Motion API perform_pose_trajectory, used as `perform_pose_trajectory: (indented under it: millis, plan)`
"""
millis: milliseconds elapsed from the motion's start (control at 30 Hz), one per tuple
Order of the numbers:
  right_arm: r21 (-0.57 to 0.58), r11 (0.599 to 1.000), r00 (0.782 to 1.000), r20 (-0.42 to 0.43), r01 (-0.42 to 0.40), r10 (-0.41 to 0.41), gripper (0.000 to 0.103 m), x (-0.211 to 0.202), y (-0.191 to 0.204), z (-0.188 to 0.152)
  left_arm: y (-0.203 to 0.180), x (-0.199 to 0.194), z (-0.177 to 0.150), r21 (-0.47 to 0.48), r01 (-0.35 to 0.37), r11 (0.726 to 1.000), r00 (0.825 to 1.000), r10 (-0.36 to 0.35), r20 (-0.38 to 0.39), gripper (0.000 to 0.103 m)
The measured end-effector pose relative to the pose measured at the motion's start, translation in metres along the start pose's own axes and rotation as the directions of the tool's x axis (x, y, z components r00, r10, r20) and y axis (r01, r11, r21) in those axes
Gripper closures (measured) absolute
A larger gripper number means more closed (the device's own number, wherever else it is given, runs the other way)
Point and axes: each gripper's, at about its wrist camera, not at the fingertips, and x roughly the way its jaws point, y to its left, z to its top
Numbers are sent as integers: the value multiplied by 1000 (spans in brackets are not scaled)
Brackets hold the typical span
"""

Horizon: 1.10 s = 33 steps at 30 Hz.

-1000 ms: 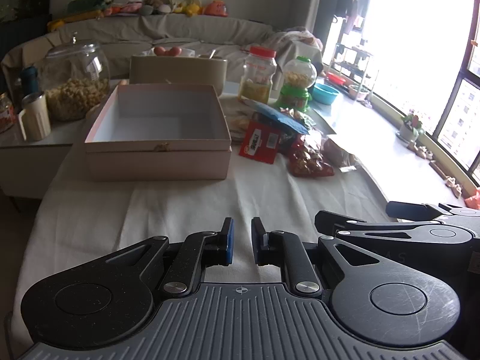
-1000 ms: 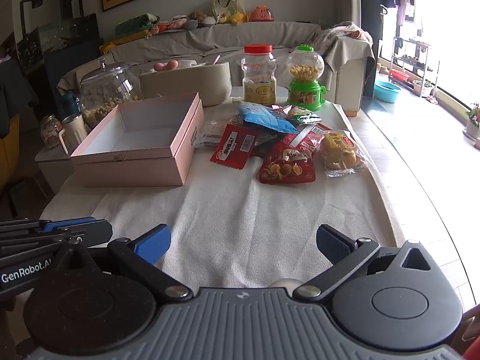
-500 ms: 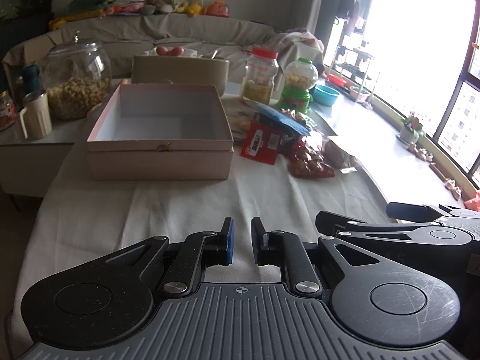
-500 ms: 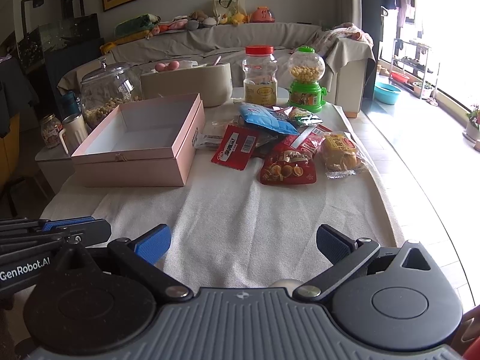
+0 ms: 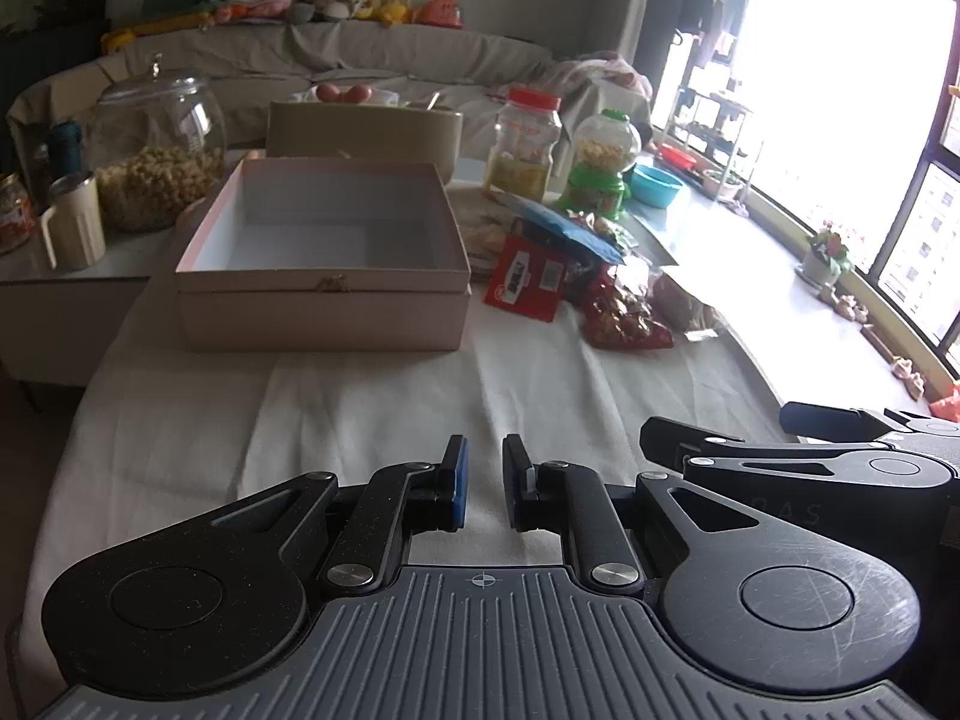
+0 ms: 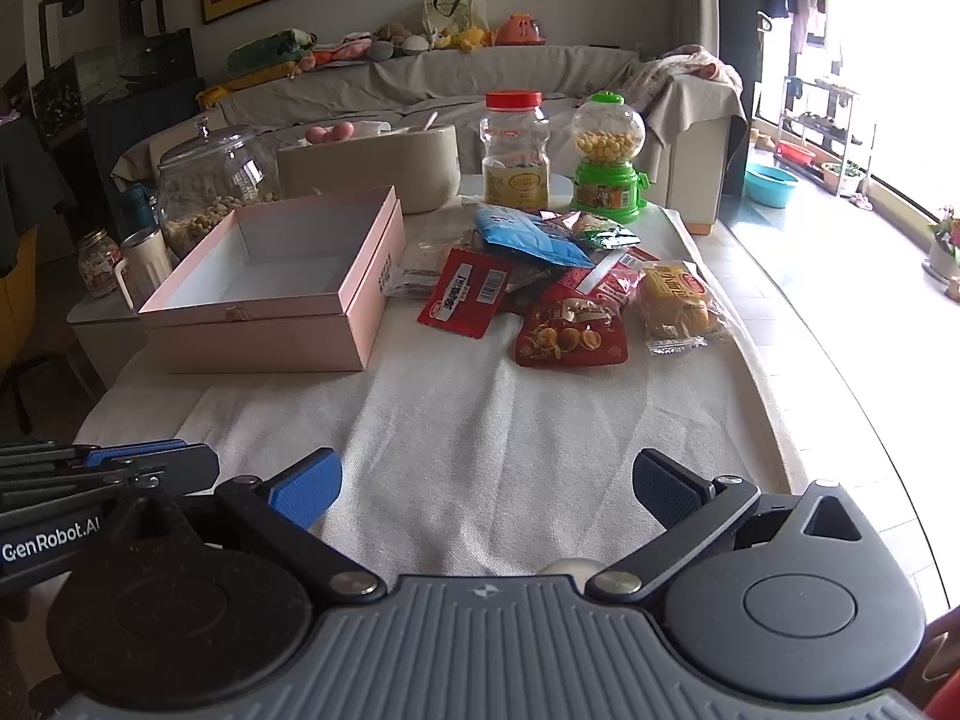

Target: Organize snacks

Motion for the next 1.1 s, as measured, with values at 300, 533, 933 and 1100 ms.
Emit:
perform_pose_trajectory:
  millis: [300, 533, 933, 1100]
  plan:
    - [-9, 1000, 999, 47, 5, -5, 0, 9, -5, -3, 8, 17, 2, -23, -14, 1000, 1000, 13, -25, 88]
    - [-52, 999, 999, 35, 9, -8, 0, 42, -20, -7, 37, 56, 14, -109, 97, 989, 994, -102, -36, 87]
    - [-81, 997, 999, 48, 5, -1, 0, 136, -45, 100, 45, 107, 41, -46, 245, 968, 967, -247, -55, 87]
    - [-88, 996, 999, 36, -32, 36, 0, 193, -42, 145, 60, 109, 40, -100, 284, 953, 954, -291, -65, 87]
